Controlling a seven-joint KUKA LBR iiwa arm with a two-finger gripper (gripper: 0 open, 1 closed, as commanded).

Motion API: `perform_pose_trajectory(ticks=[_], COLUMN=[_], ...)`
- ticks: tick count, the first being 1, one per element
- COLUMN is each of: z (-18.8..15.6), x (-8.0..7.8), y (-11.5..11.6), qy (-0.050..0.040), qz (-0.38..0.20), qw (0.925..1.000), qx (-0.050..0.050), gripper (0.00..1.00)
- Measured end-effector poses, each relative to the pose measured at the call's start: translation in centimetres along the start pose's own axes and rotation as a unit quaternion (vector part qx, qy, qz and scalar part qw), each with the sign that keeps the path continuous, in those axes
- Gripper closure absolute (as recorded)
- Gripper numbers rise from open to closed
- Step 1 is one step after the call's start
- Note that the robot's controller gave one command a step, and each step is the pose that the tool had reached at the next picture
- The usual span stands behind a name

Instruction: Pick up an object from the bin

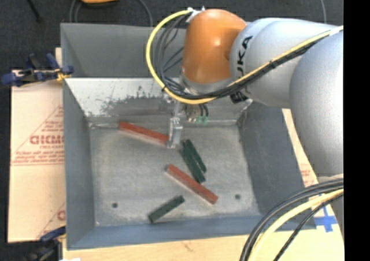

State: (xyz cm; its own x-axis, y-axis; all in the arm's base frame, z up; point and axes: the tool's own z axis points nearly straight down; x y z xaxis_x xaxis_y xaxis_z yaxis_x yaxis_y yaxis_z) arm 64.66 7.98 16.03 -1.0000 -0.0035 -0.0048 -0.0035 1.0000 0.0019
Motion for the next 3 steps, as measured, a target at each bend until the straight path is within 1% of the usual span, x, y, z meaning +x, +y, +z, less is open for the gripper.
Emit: perform_pose_trajectory(ticks=[1,2,3], z=[5.5,8.7,8.9], x=[0.3,0.1,-0.3], y=[0.3,0.7,0.4], qy=[-0.0031,0.0021,-0.0001], qz=[0.028,-0.021,0.016], qw=[0.9996,0.9998,0.9999], qx=[0.0,0.001,0.0], gripper=[0.0,0.0,1.0])
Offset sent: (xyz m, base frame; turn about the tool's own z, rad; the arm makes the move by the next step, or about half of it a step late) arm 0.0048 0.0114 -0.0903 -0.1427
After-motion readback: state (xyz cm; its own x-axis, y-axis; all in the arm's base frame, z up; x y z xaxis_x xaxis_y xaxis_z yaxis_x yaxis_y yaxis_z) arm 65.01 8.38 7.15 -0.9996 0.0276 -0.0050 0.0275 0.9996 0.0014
